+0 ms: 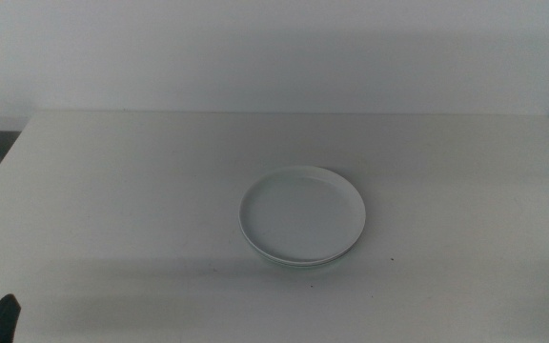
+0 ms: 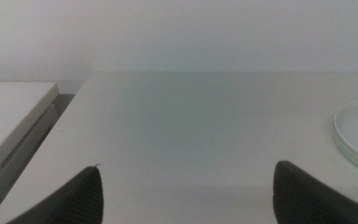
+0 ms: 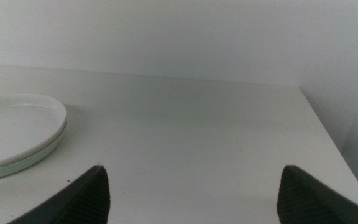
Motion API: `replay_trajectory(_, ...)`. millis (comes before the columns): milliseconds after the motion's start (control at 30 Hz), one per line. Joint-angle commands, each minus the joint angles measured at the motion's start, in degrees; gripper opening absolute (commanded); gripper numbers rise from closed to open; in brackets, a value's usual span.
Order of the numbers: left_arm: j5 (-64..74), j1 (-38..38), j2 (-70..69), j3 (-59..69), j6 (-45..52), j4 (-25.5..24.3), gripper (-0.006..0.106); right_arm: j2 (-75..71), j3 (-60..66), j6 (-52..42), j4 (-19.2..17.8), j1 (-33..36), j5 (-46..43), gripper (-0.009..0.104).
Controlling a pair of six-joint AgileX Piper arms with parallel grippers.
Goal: Stack the three bowls on top of each other.
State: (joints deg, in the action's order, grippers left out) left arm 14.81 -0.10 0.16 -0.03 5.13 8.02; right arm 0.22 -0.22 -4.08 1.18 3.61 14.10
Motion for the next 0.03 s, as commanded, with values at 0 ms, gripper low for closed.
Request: replay_trajectory(0,-0.5,0.0,-0.2,0.0,-0.7,0.3,0.094,-0.2,0.2,-0.2,-0.8,-0.2,-0.6,0.092)
